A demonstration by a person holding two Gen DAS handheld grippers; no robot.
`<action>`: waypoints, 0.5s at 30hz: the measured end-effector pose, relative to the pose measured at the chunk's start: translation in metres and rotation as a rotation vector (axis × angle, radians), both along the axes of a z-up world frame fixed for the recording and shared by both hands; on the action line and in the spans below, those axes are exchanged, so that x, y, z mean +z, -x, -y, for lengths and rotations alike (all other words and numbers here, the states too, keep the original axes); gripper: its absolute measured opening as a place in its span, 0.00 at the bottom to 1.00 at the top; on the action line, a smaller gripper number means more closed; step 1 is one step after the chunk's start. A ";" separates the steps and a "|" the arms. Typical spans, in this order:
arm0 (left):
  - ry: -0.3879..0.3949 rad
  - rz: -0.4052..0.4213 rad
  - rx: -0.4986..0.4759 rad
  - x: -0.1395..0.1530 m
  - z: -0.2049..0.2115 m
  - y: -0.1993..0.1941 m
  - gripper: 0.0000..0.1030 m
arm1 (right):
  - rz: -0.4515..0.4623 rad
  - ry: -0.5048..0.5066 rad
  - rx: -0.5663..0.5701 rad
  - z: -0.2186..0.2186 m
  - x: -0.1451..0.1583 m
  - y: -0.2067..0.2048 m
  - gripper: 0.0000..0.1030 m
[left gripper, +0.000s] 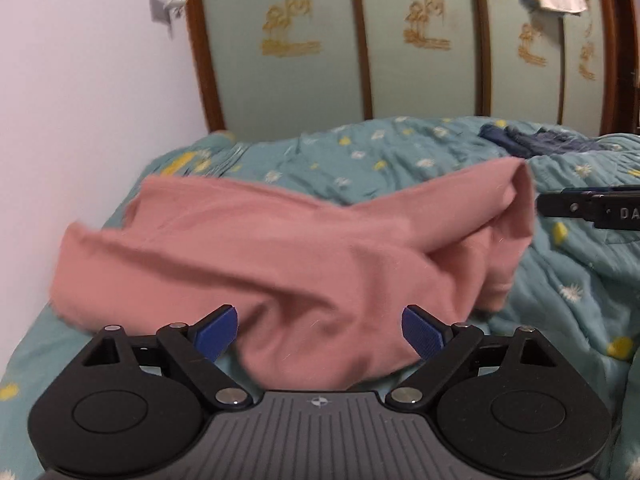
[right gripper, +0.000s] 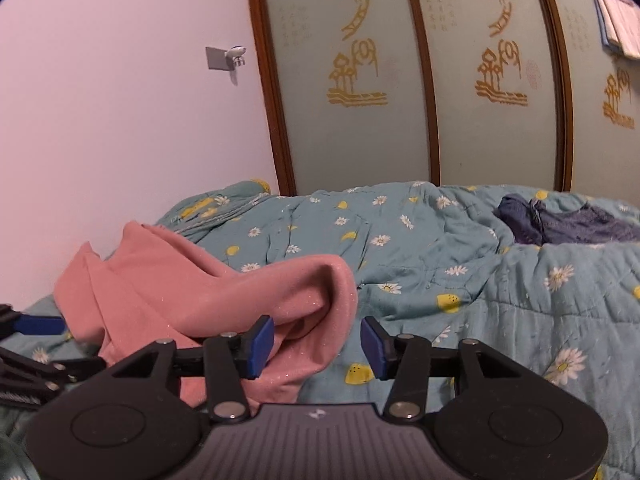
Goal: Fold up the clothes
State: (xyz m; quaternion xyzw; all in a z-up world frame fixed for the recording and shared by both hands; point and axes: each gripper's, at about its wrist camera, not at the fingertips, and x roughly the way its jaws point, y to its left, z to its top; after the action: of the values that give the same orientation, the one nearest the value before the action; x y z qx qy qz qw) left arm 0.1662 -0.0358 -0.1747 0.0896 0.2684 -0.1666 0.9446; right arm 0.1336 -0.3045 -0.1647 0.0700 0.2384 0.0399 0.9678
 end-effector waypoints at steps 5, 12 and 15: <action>0.169 -0.084 0.087 -0.006 -0.005 -0.026 0.81 | 0.006 -0.045 -0.003 0.008 -0.004 0.001 0.46; 0.409 -0.286 0.201 -0.028 -0.030 -0.065 0.05 | 0.004 -0.065 0.005 0.011 -0.009 -0.005 0.47; 0.512 -0.271 0.216 -0.024 -0.043 -0.060 0.03 | -0.009 -0.077 -0.009 0.014 -0.012 -0.009 0.47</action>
State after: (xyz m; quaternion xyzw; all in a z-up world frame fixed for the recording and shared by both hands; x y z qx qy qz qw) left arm 0.2261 0.0075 -0.1986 -0.2036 0.3491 -0.1377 0.9043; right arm 0.1426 -0.3188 -0.1771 0.1085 0.2406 0.0445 0.9635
